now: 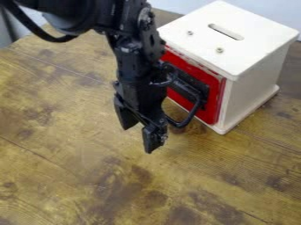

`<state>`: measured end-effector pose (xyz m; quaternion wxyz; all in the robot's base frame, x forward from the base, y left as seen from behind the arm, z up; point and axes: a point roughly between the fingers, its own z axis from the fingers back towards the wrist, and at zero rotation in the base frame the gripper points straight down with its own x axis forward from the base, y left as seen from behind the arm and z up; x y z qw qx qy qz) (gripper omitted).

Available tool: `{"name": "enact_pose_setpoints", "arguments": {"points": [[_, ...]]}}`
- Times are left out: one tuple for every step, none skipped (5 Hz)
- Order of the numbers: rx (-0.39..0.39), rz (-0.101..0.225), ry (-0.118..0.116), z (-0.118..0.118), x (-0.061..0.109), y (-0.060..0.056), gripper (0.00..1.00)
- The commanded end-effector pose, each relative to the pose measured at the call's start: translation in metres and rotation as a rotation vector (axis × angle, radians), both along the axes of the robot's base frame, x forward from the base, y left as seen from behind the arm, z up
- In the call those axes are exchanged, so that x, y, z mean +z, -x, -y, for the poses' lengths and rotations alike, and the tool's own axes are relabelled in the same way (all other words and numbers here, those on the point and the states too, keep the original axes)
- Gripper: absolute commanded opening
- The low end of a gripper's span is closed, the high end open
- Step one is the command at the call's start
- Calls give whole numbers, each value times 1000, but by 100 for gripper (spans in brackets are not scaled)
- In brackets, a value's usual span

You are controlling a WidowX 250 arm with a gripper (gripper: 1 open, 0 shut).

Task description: Close the drawer

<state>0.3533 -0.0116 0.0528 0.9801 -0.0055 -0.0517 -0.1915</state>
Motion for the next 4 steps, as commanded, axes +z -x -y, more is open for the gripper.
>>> {"name": "enact_pose_setpoints", "arguments": {"points": [[-22,72,8,9,24,-4,100],[-29,67,11,13,23,-3,100],[-21,64,12,6,30,-6,100],[-5,84,3,0,38,-9,100]]}}
